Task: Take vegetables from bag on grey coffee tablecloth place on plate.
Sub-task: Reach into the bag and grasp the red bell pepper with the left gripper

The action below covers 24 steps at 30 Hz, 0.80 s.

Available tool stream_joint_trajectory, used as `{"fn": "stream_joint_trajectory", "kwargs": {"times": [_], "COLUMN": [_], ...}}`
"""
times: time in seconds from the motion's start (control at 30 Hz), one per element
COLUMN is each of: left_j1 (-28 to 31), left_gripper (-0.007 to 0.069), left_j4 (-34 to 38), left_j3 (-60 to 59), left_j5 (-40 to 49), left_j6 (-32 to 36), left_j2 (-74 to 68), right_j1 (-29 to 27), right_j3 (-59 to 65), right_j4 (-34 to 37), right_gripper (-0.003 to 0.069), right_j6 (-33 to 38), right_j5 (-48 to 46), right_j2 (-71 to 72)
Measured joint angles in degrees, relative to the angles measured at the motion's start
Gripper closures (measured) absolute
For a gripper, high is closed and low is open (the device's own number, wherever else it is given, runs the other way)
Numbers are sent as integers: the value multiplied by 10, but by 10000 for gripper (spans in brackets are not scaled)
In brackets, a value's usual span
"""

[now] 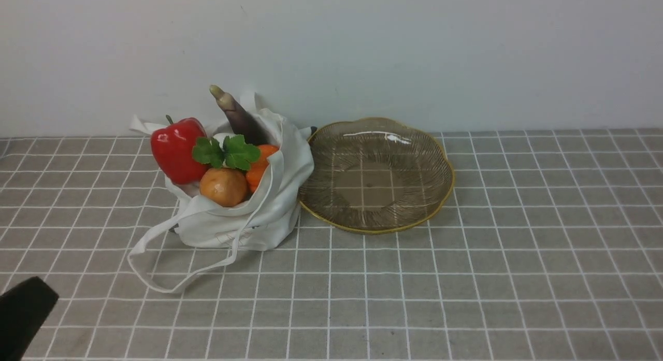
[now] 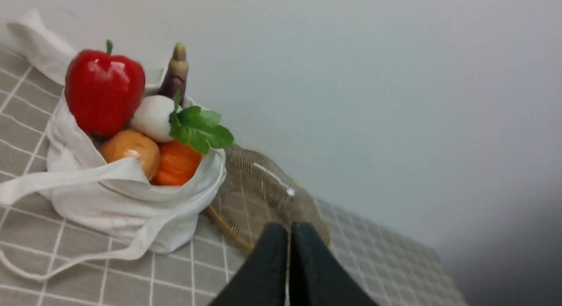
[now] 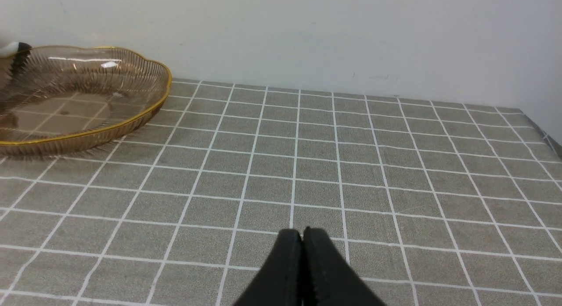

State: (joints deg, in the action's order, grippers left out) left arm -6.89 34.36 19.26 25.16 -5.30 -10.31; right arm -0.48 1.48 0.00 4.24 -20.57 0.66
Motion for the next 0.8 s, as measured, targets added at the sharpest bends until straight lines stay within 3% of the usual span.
{"fn": "stream_joint_trajectory", "kwargs": {"times": [0.03, 0.13, 0.27, 0.5, 0.7, 0.73, 0.77, 0.8], "left_j1": [0, 0, 0, 0, 0, 0, 0, 1], "left_gripper": [629, 629, 629, 607, 431, 356, 347, 276], "left_j4": [-25, -90, -182, -252, -295, -304, -304, -309], "left_j3": [53, 121, 201, 346, 453, 477, 484, 507], "left_j5": [85, 233, 326, 317, 232, 221, 221, 220], "left_j6": [13, 26, 44, 48, 25, 15, 13, 3], "left_j2": [-73, -205, -371, -524, -630, -658, -666, -697], "right_j1": [0, 0, 0, 0, 0, 0, 0, 0], "right_j3": [0, 0, 0, 0, 0, 0, 0, 0], "right_j4": [0, 0, 0, 0, 0, 0, 0, 0], "right_gripper": [673, 673, 673, 673, 673, 673, 673, 673], "right_j6": [0, 0, 0, 0, 0, 0, 0, 0], "right_j5": [-1, -1, -1, -1, -1, -1, -1, -1], "right_j2": [0, 0, 0, 0, 0, 0, 0, 0]}}
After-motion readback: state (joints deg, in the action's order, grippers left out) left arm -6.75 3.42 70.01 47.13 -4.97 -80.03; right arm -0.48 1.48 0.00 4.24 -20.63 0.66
